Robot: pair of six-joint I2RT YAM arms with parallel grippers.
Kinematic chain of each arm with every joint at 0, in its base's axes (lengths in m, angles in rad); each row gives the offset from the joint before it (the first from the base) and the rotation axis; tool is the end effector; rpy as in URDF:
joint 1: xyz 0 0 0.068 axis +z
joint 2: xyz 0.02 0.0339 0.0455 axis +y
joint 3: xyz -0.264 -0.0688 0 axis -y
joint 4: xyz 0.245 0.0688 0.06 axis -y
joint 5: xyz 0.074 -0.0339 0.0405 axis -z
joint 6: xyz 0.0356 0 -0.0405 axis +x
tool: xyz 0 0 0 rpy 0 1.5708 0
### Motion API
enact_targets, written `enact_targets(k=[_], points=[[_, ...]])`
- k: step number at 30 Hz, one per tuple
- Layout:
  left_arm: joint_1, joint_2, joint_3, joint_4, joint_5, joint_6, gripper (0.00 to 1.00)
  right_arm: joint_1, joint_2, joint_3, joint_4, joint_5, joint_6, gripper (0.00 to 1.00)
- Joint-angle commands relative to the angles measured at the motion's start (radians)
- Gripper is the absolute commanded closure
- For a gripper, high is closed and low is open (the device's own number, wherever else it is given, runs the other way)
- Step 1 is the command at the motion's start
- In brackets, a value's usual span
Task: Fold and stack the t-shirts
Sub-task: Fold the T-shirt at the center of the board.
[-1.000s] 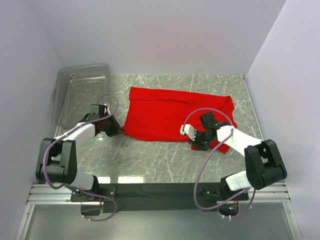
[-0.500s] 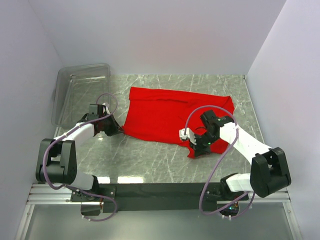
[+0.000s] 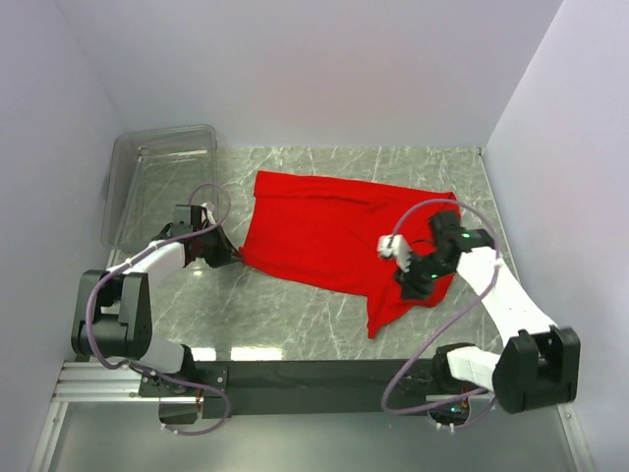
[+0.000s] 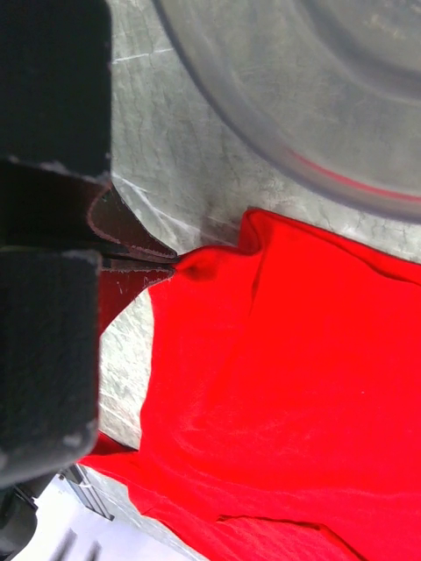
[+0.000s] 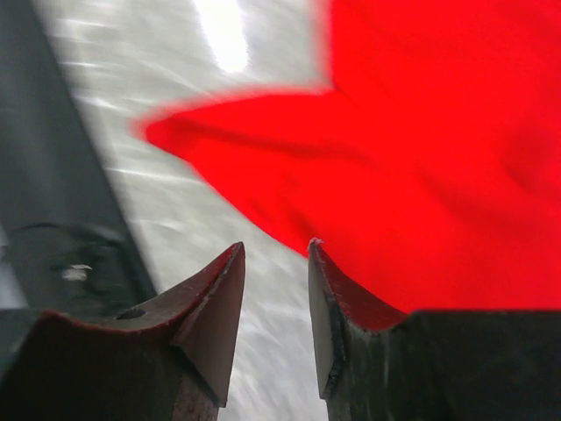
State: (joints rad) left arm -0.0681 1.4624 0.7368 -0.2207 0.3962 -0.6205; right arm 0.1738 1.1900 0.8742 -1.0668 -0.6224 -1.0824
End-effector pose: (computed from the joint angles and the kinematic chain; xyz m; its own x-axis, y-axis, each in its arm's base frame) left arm 0.2754 -0.0326 0.1716 -0.8259 -0.4813 -0.2937 -0.2364 0.7684 -0.5947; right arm 0.1862 0.0538 0.2384 -0.2350 -0.7697 -0.5935 -0.9708 0.2166 0.1035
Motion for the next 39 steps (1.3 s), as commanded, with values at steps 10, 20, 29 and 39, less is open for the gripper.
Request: enact_targets(k=[10, 20, 29, 39], points=[[0.007, 0.042, -0.01, 0.058, 0.056, 0.019, 0.99, -0.264, -0.142, -0.251, 0.182, 0.325, -0.278, 0.63], [0.007, 0.05, 0.021, 0.04, 0.058, 0.038, 0.99, -0.266, -0.081, -0.265, 0.229, 0.326, -0.257, 0.66], [0.007, 0.044, 0.026, 0.041, 0.059, 0.034, 0.99, -0.258, -0.067, -0.307, 0.252, 0.311, -0.241, 0.68], [0.007, 0.021, 0.013, 0.038, 0.053, 0.024, 0.99, -0.258, -0.021, -0.322, 0.329, 0.316, -0.198, 0.75]])
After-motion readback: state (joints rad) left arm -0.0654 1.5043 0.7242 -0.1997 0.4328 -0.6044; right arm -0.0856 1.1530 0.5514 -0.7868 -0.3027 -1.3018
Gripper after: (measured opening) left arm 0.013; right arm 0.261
